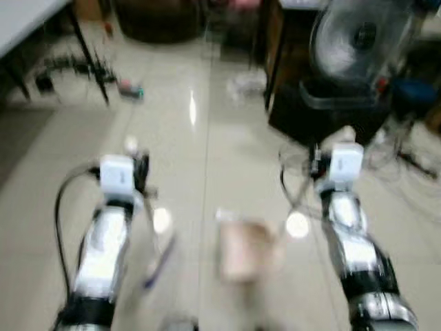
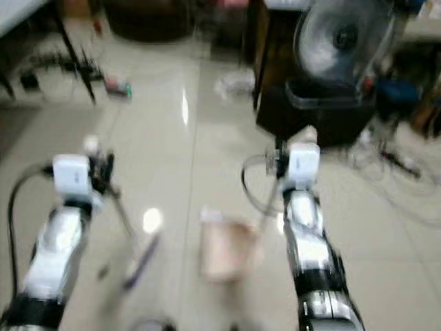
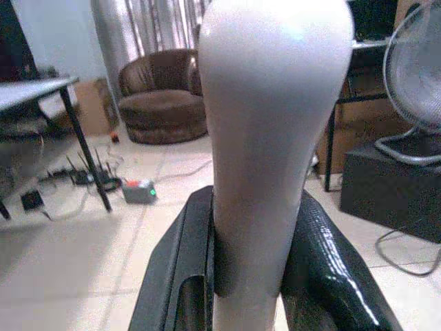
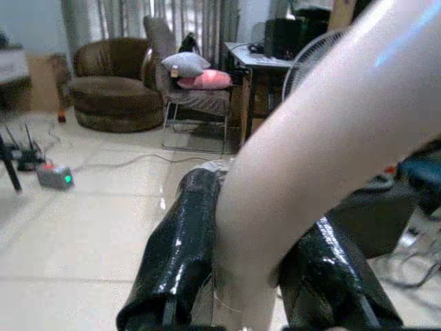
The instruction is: Sweep floor
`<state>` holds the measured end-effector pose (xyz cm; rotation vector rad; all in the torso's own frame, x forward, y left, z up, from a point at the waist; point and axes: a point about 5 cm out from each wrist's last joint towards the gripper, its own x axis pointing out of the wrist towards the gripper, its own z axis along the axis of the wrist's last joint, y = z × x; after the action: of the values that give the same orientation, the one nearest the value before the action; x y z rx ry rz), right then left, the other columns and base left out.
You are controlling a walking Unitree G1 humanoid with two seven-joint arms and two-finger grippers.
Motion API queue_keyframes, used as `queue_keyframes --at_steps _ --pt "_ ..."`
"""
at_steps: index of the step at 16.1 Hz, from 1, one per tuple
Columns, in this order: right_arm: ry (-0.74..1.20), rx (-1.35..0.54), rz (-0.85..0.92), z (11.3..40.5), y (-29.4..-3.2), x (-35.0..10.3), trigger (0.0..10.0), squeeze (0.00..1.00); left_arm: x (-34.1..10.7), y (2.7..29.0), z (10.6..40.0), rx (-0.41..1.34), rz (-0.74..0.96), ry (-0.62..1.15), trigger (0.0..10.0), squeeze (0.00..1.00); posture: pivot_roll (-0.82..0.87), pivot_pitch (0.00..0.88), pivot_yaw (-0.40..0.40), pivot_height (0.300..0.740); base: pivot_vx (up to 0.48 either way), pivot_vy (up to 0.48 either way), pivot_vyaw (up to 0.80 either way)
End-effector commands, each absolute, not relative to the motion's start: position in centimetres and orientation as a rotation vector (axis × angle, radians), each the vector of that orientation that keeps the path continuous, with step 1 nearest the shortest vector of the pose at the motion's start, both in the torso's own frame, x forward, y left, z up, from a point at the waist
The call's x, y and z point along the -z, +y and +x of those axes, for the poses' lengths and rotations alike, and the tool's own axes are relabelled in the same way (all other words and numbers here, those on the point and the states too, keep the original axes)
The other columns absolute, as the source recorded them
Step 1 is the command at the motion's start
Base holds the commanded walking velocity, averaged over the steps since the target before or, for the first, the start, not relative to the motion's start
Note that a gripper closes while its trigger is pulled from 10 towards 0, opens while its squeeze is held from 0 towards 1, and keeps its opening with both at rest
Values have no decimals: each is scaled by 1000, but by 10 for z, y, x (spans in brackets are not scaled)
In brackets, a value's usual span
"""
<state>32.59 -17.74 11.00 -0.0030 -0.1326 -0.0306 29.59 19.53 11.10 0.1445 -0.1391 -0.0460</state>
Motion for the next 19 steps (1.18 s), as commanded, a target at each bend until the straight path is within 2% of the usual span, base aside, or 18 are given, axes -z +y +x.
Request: queue_keyframes --at_steps 1,7,8,9,10,11,12,15,19 --pt "-160 69 -16 326 -189 -116 10000 0 -120 186 299 71 132 -183 10000 0 12 80 19 740 465 0 0" --pt "-166 53 0 324 -189 -114 10000 0 -119 184 301 84 127 -181 10000 0 11 80 22 740 472 0 0" --pt "-168 55 1 323 -189 -115 3725 0 -119 184 300 89 121 -185 3647 0 10 80 23 740 480 0 0" --pt "-180 57 6 323 -189 -115 0 0 -120 183 300 94 114 -190 0 0 10 79 24 740 480 0 0" --pt "-180 64 3 322 -190 -115 0 0 -120 183 300 93 114 -190 0 0 9 78 24 740 480 0 0" --pt "-167 83 -9 322 -192 -114 9843 0 -120 184 300 86 119 -187 8549 0 8 78 25 740 472 0 0" --pt "-163 88 -12 323 -193 -114 10000 0 -120 185 300 82 122 -184 10000 0 7 76 24 740 469 0 0" --pt "-174 101 32 323 -196 -115 10000 0 -119 184 300 87 129 -183 10000 0 6 72 23 740 466 0 0" --pt "-158 70 18 323 -193 -112 10000 0 -117 184 299 87 132 -180 10000 0 9 66 21 740 465 0 -564"
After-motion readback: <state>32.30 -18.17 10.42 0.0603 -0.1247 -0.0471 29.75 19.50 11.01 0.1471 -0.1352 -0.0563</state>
